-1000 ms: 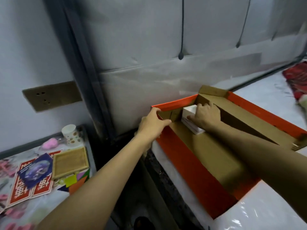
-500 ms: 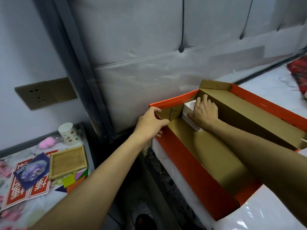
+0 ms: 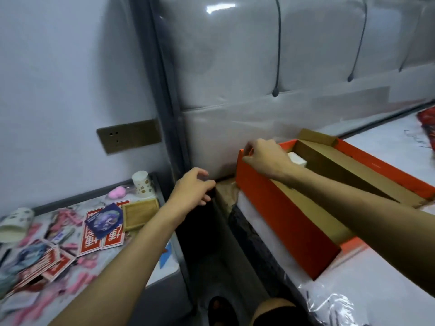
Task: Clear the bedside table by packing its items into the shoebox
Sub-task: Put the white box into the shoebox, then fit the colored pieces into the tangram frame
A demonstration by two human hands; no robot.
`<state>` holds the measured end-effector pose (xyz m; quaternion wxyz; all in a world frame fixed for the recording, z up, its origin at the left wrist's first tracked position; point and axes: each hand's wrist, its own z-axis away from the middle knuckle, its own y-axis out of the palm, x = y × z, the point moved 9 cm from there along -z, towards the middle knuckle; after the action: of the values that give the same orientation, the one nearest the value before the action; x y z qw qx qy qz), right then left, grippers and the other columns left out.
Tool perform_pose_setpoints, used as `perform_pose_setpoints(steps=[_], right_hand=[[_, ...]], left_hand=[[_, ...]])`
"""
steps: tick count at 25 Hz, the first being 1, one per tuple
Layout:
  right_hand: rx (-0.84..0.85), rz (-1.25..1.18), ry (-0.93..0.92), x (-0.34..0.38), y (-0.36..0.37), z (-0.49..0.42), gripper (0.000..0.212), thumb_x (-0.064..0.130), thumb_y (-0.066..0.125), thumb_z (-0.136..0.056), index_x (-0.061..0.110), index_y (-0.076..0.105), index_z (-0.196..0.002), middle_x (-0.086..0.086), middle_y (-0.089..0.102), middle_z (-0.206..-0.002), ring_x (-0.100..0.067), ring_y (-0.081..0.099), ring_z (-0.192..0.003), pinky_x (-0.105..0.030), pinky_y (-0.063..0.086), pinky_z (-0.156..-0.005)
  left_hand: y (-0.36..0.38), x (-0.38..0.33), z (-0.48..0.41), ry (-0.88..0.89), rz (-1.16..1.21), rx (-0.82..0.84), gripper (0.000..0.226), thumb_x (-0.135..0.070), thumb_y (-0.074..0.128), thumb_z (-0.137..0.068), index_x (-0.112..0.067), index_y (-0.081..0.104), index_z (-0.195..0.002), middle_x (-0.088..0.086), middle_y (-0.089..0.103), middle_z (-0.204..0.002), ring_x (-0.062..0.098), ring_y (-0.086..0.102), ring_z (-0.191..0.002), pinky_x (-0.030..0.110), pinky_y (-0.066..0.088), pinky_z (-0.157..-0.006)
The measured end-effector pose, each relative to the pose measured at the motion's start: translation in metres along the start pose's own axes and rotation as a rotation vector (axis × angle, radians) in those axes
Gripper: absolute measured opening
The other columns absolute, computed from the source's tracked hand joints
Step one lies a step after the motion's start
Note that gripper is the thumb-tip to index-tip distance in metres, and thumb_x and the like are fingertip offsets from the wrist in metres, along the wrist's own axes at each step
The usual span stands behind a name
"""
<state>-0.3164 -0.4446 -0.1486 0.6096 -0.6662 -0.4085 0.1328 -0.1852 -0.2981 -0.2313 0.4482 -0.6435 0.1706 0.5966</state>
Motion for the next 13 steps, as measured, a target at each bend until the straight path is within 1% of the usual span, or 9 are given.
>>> perform_pose_setpoints(steps=[1,3,5,6,8,10,11,13], right_hand=[[0.032,-0.007,-0.055,0.030,0.011,0.006,0.017,0.028,0.060,-0.082,0.020,0.068,-0.094,-0.013,0.071,-0.100,-0.035,0.066,-0.093,-0.040,0.055,-0.079],[0.120,-0.018,-0.138,0.078,0.044,0.017,0.014,0.026,0.062,-0.081,0.023,0.069,-0.092,-0.010,0.071,-0.100,-0.033,0.066,-0.096,-0.038,0.054,-0.083],[0.250,-0.079,-0.187,0.120,0.089,0.027,0.013,0.027,0.068,-0.081,0.024,0.068,-0.093,-0.004,0.070,-0.100,-0.027,0.066,-0.095,-0.038,0.054,-0.085],[0.306,-0.099,-0.219,0.142,0.115,0.030,0.017,0.028,0.070,-0.081,0.023,0.068,-0.096,-0.003,0.070,-0.100,-0.024,0.065,-0.095,-0.038,0.054,-0.085],[0.387,-0.085,-0.287,0.186,0.170,0.034,0.029,0.031,0.072,-0.080,0.019,0.068,-0.107,-0.004,0.070,-0.104,-0.023,0.065,-0.098,-0.037,0.053,-0.085],[0.426,-0.048,-0.332,0.219,0.220,0.032,0.044,0.036,0.071,-0.081,0.017,0.062,-0.120,-0.007,0.066,-0.114,-0.024,0.063,-0.102,-0.035,0.052,-0.085],[0.427,-0.028,-0.347,0.230,0.239,0.030,0.047,0.038,0.069,-0.083,0.016,0.060,-0.123,-0.008,0.064,-0.118,-0.025,0.062,-0.103,-0.035,0.052,-0.084],[0.420,0.030,-0.383,0.248,0.275,0.023,0.044,0.039,0.065,-0.085,0.017,0.057,-0.122,-0.007,0.062,-0.121,-0.024,0.061,-0.101,-0.033,0.052,-0.081]], left_hand=[[-0.023,0.011,0.012,-0.021,0.010,-0.011,0.020,-0.017,0.064,-0.092,-0.018,0.059,-0.112,0.008,0.066,-0.091,0.018,0.065,-0.064,0.030,0.054,-0.057],[-0.066,0.035,0.034,-0.058,0.047,-0.050,0.014,-0.012,0.061,-0.094,-0.013,0.060,-0.108,0.010,0.065,-0.084,0.019,0.062,-0.062,0.034,0.053,-0.061],[-0.111,0.063,0.054,-0.102,0.099,-0.125,0.013,-0.006,0.058,-0.094,-0.008,0.061,-0.106,0.011,0.063,-0.078,0.020,0.059,-0.060,0.033,0.053,-0.062],[-0.135,0.081,0.063,-0.132,0.135,-0.171,0.015,-0.004,0.057,-0.093,-0.006,0.062,-0.107,0.011,0.062,-0.077,0.021,0.057,-0.059,0.031,0.051,-0.060],[-0.181,0.124,0.077,-0.211,0.202,-0.262,0.016,-0.002,0.058,-0.092,-0.004,0.064,-0.107,0.011,0.063,-0.078,0.023,0.057,-0.059,0.028,0.048,-0.058],[-0.215,0.167,0.087,-0.279,0.234,-0.340,0.015,-0.003,0.059,-0.092,-0.004,0.065,-0.106,0.012,0.066,-0.082,0.024,0.060,-0.062,0.030,0.049,-0.059],[-0.225,0.184,0.090,-0.300,0.242,-0.364,0.016,-0.003,0.059,-0.092,-0.004,0.065,-0.107,0.014,0.067,-0.085,0.025,0.062,-0.065,0.031,0.051,-0.060],[-0.239,0.216,0.091,-0.345,0.256,-0.397,0.016,-0.002,0.059,-0.093,-0.006,0.064,-0.107,0.017,0.069,-0.088,0.025,0.065,-0.068,0.034,0.055,-0.065]])
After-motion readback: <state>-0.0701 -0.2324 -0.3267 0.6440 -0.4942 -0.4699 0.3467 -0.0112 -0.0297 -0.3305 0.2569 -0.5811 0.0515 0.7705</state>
